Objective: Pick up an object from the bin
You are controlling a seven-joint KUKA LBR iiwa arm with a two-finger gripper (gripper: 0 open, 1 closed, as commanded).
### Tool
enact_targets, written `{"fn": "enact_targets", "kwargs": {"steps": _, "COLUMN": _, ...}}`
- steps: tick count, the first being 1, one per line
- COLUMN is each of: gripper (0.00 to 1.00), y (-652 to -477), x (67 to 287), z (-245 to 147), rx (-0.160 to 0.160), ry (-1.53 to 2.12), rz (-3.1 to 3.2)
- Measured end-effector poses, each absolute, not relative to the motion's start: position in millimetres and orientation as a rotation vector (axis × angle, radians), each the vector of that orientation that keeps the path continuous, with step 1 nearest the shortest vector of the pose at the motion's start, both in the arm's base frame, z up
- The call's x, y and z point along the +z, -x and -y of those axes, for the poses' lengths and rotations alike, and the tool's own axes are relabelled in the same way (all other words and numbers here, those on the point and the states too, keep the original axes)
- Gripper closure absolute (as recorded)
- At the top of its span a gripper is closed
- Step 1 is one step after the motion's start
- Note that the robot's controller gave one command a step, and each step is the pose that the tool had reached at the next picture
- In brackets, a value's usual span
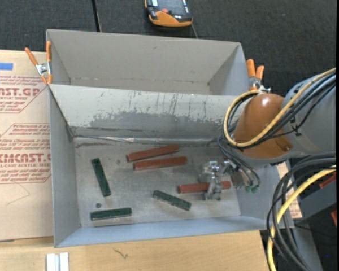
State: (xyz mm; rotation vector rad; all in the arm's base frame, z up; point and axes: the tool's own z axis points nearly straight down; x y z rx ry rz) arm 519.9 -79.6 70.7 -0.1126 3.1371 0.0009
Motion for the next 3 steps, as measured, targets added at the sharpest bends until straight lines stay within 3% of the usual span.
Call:
{"fn": "enact_targets", "kwargs": {"steps": 1, "gripper": 1.0, "y": -520.0, "x": 70.7, "z": 79.2, "rx": 0.0, "ry": 0.115, "rz": -3.137}}
{"fn": "enact_targets", "kwargs": {"steps": 2, "gripper": 1.0, "y": -547.5, "x": 121.3, "z": 67.3, "rx": 0.003, "ry": 0.072, "rz": -3.146}}
{"fn": "enact_targets", "kwargs": {"steps": 3, "gripper": 1.0, "y": -518.1, "x": 167.4, "z": 103.4, "rx": 0.002, "ry": 0.088, "rz": -3.14}}
